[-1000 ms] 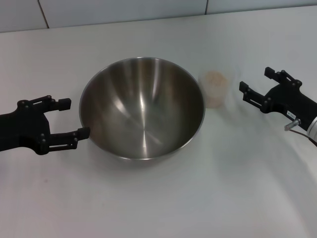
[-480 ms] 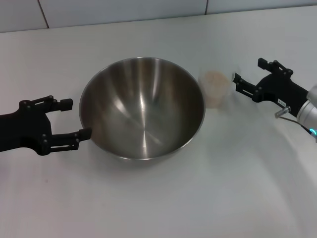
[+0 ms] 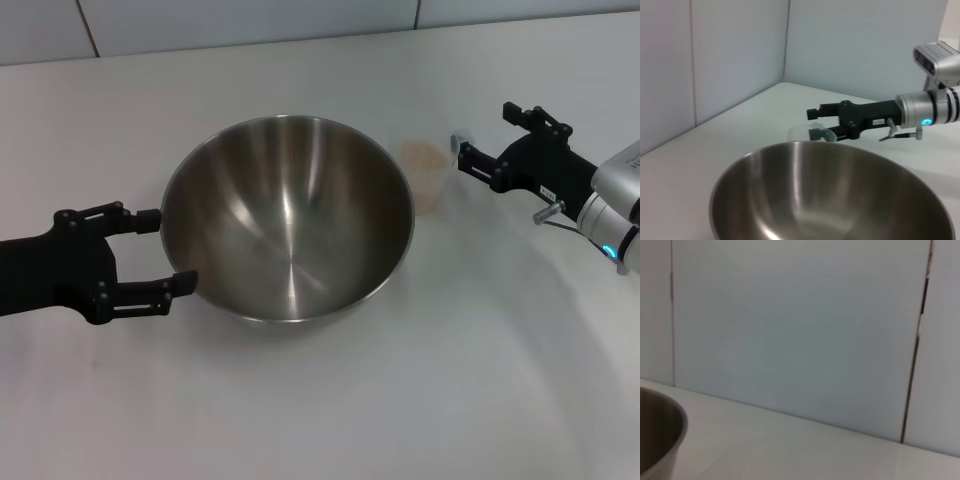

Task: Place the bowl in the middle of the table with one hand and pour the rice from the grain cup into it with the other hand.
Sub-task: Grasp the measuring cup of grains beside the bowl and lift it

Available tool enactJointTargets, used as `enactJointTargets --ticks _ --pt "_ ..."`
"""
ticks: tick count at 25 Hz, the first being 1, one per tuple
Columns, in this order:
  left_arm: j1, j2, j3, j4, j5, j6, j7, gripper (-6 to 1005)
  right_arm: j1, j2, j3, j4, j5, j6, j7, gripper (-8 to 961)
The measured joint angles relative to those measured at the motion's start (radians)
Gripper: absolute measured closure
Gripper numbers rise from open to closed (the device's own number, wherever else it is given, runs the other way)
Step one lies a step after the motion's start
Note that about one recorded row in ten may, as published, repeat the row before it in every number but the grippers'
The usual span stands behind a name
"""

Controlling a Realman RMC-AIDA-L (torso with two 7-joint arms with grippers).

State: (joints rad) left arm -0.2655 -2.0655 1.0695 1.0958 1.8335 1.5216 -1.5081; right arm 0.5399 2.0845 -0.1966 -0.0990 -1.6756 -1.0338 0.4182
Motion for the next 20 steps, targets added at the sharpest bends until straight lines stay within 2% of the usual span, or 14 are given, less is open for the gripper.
enactJointTargets --ticks 3,9,14,20 --pt "0.0 0.001 0.017 0.007 0.0 0.002 0.0 138 0.0 0.0 -0.005 0.015 0.016 0.0 -0.045 139" --pt "-0.01 0.001 0.019 0.005 0.0 0.002 -0.002 138 0.0 0.0 0.001 0.041 0.017 -0.012 -0.102 302" --pt "-0.012 0.001 0.02 0.005 0.0 0.002 -0.005 138 0.001 0.0 0.0 0.044 0.017 -0.013 -0.103 543" --pt "-0.012 0.001 0.02 0.007 0.0 0.002 -0.006 138 -0.001 0.0 0.0 0.044 0.017 -0.014 -0.103 685"
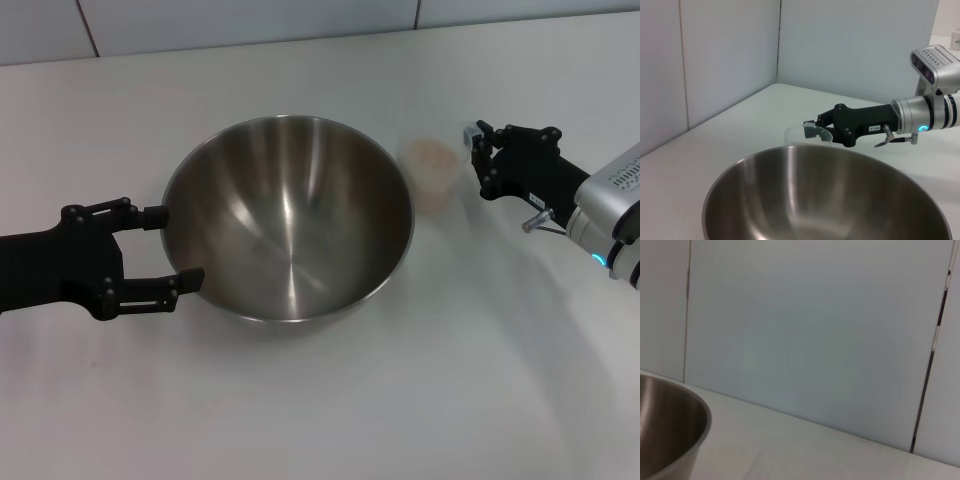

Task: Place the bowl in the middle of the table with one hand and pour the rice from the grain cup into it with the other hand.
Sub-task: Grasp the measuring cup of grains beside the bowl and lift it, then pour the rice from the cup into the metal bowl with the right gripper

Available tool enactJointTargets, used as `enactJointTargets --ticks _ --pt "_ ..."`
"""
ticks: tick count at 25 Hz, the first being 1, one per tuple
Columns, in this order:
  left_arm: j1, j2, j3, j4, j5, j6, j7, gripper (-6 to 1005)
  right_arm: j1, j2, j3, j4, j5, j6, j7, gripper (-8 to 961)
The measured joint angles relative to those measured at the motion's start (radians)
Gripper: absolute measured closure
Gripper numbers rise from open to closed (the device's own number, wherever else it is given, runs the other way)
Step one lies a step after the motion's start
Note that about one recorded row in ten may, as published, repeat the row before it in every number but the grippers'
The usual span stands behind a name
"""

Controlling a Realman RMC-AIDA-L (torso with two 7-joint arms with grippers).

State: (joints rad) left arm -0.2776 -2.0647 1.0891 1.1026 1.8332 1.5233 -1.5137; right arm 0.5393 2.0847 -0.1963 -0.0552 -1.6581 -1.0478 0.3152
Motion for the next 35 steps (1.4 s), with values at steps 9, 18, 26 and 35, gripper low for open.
enactJointTargets --ticks 9,18,26,35 --pt "-0.004 0.0 0.0 0.002 0.0 0.001 0.0 138 -0.016 0.0 0.022 -0.005 0.02 -0.095 -0.031 934" --pt "-0.013 -0.002 0.015 0.002 0.0 0.002 0.008 138 -0.045 0.002 0.028 0.052 0.108 -0.518 -0.268 940" --pt "-0.027 -0.002 0.026 0.004 0.0 0.002 0.006 138 0.044 0.003 0.002 0.215 0.09 -0.526 -0.815 941" --pt "-0.033 -0.001 0.026 0.029 0.001 0.001 -0.001 139 0.062 0.007 0.012 0.411 0.043 -0.451 -1.736 938"
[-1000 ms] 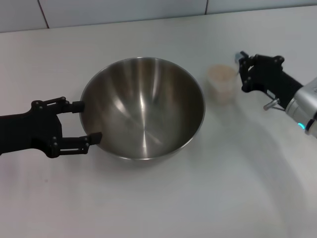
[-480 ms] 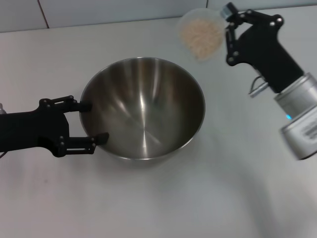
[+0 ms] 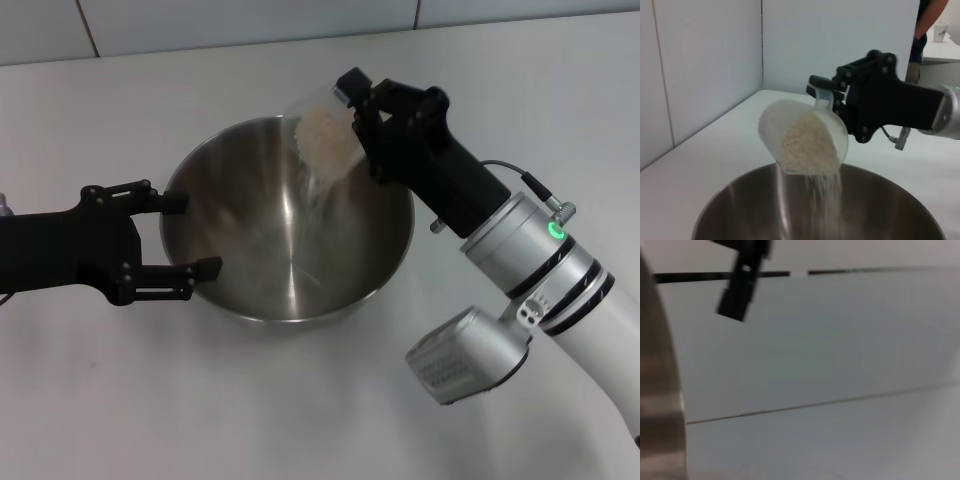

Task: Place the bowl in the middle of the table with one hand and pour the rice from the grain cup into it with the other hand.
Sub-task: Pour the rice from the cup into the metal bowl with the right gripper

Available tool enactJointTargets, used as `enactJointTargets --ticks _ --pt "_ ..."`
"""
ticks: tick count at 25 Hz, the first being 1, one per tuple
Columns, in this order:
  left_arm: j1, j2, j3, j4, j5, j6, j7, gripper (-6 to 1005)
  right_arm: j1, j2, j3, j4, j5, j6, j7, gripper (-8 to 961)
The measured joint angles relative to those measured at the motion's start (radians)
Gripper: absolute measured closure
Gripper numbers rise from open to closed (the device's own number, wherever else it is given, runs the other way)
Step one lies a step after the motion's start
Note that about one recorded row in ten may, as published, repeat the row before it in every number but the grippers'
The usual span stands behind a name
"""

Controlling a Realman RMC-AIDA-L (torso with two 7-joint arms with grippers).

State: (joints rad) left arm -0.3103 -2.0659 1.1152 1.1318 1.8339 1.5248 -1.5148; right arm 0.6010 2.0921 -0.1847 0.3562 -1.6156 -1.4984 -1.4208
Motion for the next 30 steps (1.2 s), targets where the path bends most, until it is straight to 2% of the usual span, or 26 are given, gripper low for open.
enactJointTargets --ticks 4,9,14,18,24,27,30 --pt "-0.009 0.001 0.001 0.0 0.011 -0.002 -0.001 139 -0.01 0.0 0.016 0.004 -0.082 -0.033 -0.18 937" --pt "-0.01 0.001 0.003 -0.001 0.013 -0.002 -0.001 139 -0.01 0.0 0.019 0.011 -0.106 -0.037 -0.397 935" --pt "-0.01 0.001 0.004 0.0 0.013 -0.001 -0.002 139 -0.003 0.0 0.017 0.053 -0.113 -0.012 -0.664 934" --pt "-0.014 0.001 0.005 0.0 0.013 0.0 -0.002 139 -0.005 0.0 0.024 0.06 -0.149 0.006 -0.773 933" --pt "-0.019 0.001 0.009 0.0 0.013 0.0 -0.002 139 -0.011 0.0 0.027 0.069 -0.181 0.057 -1.079 931" --pt "-0.02 0.001 0.013 0.0 0.013 0.0 -0.002 139 -0.014 0.0 0.03 0.067 -0.183 0.058 -1.09 930" --pt "-0.019 0.001 0.015 -0.001 0.013 0.0 -0.002 139 -0.032 0.0 0.085 0.098 -0.178 0.056 -1.007 929"
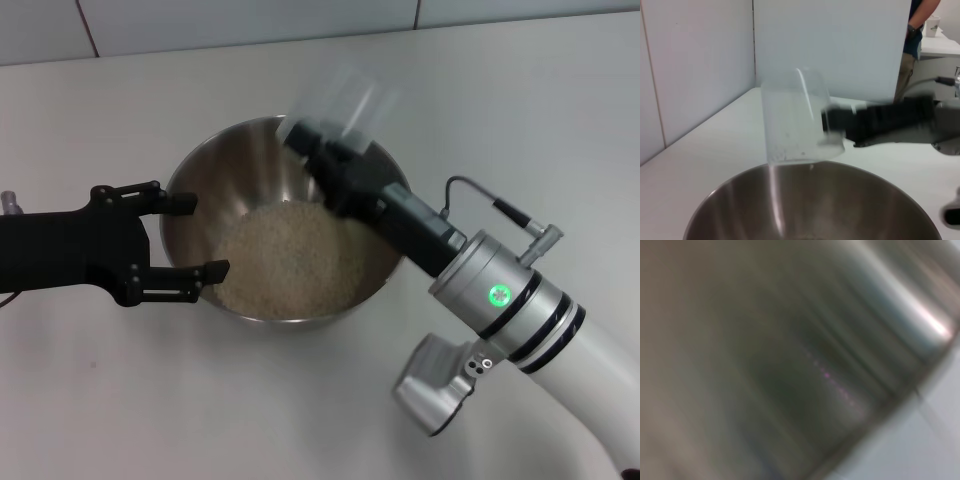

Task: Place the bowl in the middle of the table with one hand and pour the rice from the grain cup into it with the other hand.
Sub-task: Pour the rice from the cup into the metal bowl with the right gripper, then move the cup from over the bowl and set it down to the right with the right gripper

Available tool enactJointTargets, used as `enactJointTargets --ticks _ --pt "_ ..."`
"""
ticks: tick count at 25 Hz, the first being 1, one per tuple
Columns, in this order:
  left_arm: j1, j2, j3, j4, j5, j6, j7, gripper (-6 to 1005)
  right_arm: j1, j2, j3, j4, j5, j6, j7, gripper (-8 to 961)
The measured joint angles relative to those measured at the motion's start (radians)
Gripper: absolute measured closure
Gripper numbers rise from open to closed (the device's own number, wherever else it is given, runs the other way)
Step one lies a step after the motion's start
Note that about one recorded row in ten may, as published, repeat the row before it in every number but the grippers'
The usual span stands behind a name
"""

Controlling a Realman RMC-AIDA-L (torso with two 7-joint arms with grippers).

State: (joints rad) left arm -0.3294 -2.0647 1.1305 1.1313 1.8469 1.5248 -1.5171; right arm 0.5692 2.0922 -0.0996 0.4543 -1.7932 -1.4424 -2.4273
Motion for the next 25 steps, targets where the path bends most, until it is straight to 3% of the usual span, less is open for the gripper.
enactJointTargets --ticks 7,8,9,10,11,14,19,25 --pt "0.001 0.0 0.0 0.001 0.0 0.0 0.0 139 -0.086 -0.003 0.226 0.174 -0.002 -0.026 0.662 926" --pt "0.001 0.0 0.0 0.001 0.0 0.0 0.0 139 -0.101 -0.005 0.255 0.193 -0.001 -0.027 0.774 926" --pt "0.001 0.0 0.0 0.001 0.0 -0.001 0.0 139 -0.13 -0.009 0.306 0.219 -0.007 -0.04 1.036 926" --pt "0.001 0.0 0.0 0.001 0.0 -0.001 0.0 139 -0.13 -0.009 0.306 0.219 -0.007 -0.04 1.036 925" --pt "0.001 0.0 0.0 0.001 0.0 -0.005 0.0 139 -0.146 -0.012 0.332 0.216 -0.017 -0.055 1.207 925" --pt "0.0 0.0 -0.002 0.001 0.0 -0.007 -0.001 139 -0.173 -0.013 0.392 0.128 -0.044 -0.1 1.676 924" --pt "0.0 0.0 -0.002 0.001 0.0 -0.01 -0.003 139 -0.146 -0.005 0.449 -0.201 -0.04 -0.054 2.463 922" --pt "-0.001 0.0 -0.004 -0.007 0.0 -0.022 -0.004 139 -0.09 -0.01 0.458 -0.295 -0.038 0.151 2.622 920"
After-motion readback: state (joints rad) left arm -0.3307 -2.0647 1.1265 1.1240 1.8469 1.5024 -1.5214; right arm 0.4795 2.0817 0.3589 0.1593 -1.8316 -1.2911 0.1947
